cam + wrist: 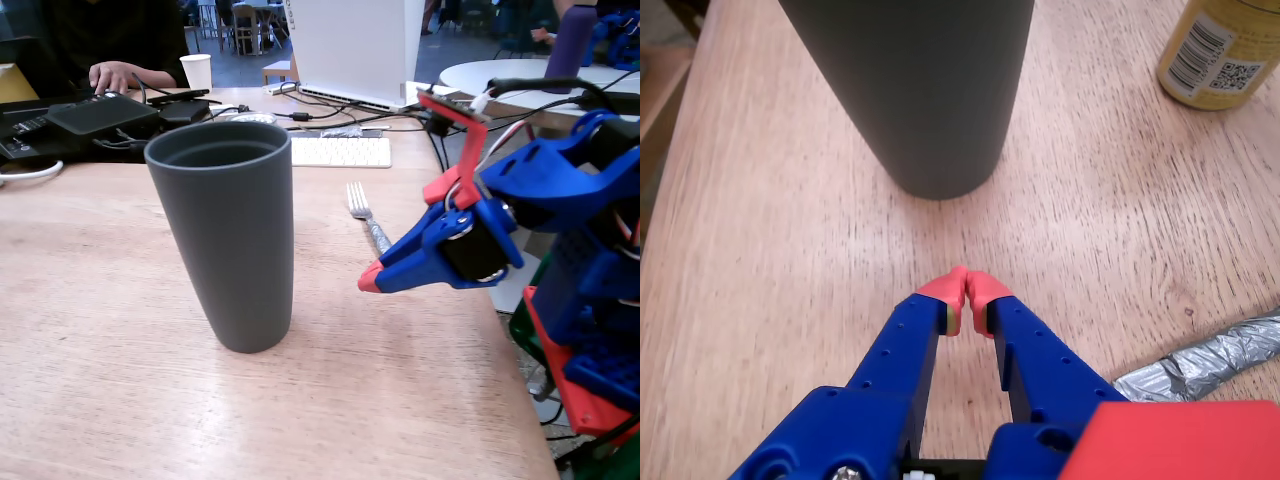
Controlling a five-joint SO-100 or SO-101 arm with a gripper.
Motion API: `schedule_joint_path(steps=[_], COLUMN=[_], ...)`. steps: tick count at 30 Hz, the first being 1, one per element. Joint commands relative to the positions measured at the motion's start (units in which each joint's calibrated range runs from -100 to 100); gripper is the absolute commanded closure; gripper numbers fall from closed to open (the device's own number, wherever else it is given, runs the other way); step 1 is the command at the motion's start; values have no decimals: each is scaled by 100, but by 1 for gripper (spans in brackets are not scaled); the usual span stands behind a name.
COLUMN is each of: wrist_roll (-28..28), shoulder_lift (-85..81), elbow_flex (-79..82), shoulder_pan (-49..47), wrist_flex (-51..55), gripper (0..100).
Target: Grab the fork and place it in gray glass
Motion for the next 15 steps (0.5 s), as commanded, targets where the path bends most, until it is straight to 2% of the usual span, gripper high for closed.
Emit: schedule_joint_path(steps=[1, 15], wrist_roll=[24, 34], shoulder_lift=[-63, 108], elbow_flex=[-37, -150], shoulder_pan=[-19, 117], wrist_flex=[-51, -51], gripper=[100, 100])
